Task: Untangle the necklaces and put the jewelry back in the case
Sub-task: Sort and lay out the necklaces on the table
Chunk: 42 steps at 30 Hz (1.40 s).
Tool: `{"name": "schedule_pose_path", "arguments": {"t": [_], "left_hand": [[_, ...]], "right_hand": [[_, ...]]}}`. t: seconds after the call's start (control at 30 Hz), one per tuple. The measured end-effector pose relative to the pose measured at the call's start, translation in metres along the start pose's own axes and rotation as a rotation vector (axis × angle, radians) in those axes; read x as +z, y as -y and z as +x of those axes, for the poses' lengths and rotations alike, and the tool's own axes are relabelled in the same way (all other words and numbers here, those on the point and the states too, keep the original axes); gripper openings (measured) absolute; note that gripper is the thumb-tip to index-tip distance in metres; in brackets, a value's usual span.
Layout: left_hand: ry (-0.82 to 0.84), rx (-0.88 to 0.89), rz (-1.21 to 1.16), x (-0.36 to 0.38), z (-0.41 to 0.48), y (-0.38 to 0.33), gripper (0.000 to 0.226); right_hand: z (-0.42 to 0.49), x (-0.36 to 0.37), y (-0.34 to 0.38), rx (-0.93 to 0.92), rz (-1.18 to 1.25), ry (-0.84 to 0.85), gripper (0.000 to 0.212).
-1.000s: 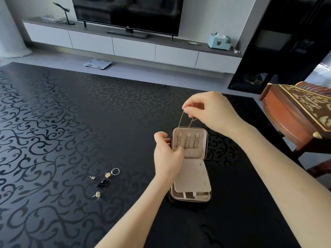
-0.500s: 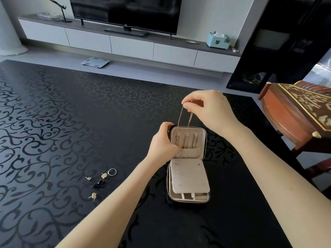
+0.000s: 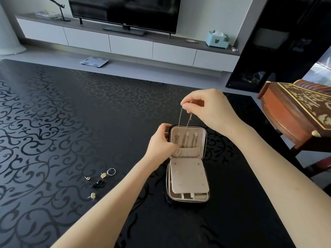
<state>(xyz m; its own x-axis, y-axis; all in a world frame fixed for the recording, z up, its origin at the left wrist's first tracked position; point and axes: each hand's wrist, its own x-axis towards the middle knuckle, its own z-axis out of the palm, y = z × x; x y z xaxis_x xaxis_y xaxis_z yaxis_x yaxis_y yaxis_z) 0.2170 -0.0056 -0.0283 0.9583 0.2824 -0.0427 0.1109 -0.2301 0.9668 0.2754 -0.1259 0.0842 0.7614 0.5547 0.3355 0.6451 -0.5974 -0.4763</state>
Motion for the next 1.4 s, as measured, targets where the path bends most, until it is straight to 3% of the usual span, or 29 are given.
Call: {"name": "schedule_pose_path", "arguments": {"t": [0.2,0.37,0.57,0.83,1.03,1.2,1.33,1.4], "left_hand": [[-0.019,-0.039,-0.088,-0.006,0.003,-0.001,0.048],[-0.025,-0.016,-0.124,-0.008,0.005,-0.004,0.043],[-0.039,0.091,0.007,-0.012,0.009,-0.006,0.033],[-0.055,0.212,0.210,-0.012,0.007,-0.009,0.028],[-0.064,0.257,0.267,-0.011,0.008,-0.010,0.024],[-0.023,0.274,0.290,-0.011,0.008,-0.007,0.025],[-0.004,0.274,0.292,-0.013,0.007,-0.007,0.028],[-0.002,0.280,0.296,-0.014,0.008,-0.008,0.028]], "right_hand": [[-0.009,0.013,-0.003,-0.009,-0.126,0.114,0.014],[-0.017,0.031,-0.010,-0.054,-0.245,0.092,0.017],[-0.028,0.050,-0.023,-0.115,-0.304,-0.102,0.015],[-0.039,0.067,-0.018,-0.264,-0.525,-0.397,0.033],[-0.043,0.077,-0.020,-0.269,-0.606,-0.477,0.028],[-0.043,0.090,-0.024,-0.168,-0.367,-0.533,0.022],[-0.042,0.091,-0.024,0.090,-0.047,-0.407,0.017],[-0.043,0.085,-0.023,0.122,0.064,-0.355,0.018]]}}
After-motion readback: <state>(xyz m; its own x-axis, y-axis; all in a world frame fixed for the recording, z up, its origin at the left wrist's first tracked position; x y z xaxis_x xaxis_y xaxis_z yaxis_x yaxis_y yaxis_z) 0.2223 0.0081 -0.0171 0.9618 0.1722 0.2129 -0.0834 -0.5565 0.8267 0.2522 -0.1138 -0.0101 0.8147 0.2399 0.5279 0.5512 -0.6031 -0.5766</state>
